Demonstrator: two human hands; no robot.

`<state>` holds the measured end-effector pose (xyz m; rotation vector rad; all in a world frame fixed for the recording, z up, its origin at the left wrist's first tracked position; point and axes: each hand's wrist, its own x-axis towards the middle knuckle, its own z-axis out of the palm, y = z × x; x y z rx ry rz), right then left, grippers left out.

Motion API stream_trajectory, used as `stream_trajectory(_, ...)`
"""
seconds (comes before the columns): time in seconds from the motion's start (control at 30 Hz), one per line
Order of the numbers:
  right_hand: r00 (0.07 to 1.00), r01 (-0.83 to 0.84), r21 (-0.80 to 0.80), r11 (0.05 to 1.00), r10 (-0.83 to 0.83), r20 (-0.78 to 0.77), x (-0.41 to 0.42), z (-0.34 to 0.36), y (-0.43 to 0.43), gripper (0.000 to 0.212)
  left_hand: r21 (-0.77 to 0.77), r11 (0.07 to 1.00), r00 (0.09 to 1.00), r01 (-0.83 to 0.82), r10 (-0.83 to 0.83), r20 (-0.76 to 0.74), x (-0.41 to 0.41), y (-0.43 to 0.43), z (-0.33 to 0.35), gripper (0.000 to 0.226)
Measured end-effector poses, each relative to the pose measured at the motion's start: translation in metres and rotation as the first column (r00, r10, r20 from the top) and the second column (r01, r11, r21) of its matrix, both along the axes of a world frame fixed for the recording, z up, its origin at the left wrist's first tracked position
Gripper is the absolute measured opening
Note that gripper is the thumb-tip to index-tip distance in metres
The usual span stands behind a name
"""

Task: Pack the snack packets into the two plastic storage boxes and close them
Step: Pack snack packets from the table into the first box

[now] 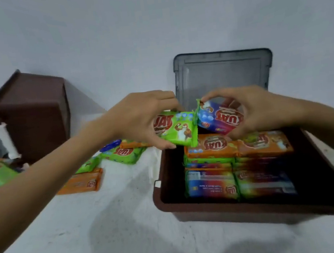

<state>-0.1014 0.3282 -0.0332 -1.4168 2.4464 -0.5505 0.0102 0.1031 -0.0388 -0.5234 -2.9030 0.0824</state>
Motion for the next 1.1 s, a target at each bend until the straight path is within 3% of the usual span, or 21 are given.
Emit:
stream_trajectory(0.13,0.998,0.046,0.088,0.995,-0.050,0.039,0.002,-0.022,0.046,0.081,0.075,0.994,0.993,0.078,-0.084,0.087,-0.009,0.042,-0.027,0.070)
stream_trajectory(0.23,0.996,0.049,0.167,0.985,-0.061,0.063,0.003,-0.044,0.070,0.084,0.003,0.989,0.985,0.149,-0.149,0.088,-0.015,0.071,-0.052,0.073)
stream_trajectory(0.33,0.997,0.075,0.288,0.955,-0.078,-0.003,0.010,-0.063,0.083,0.090,-0.149,0.986,0.958,0.080,-0.034,0.285,-0.020,0.093,-0.068,0.075)
stream_trajectory(0.4,0.994,0.078,0.355,0.932,-0.045,-0.101,0.015,-0.072,0.084,0.090,-0.154,0.987,0.938,0.048,0.009,0.347,-0.020,0.100,-0.078,0.072)
stream_trajectory(0.57,0.963,0.054,0.423,0.905,0.065,-0.263,0.023,-0.086,0.081,0.081,-0.224,0.969,0.974,0.106,-0.056,0.219,-0.016,0.101,-0.103,0.066)
stream_trajectory(0.7,0.934,0.055,0.467,0.883,0.119,-0.336,0.025,-0.086,0.080,0.077,-0.246,0.963,0.976,0.109,-0.057,0.211,-0.014,0.098,-0.103,0.066)
stream_trajectory(0.93,0.943,0.023,0.496,0.868,0.145,-0.299,0.024,-0.089,0.076,0.071,-0.222,0.975,0.953,0.003,0.065,0.297,-0.012,0.106,-0.100,0.069)
stream_trajectory(1.1,0.943,0.000,0.532,0.847,0.177,-0.283,0.023,-0.090,0.076,0.078,-0.202,0.979,0.959,-0.021,0.077,0.271,-0.013,0.106,-0.097,0.068)
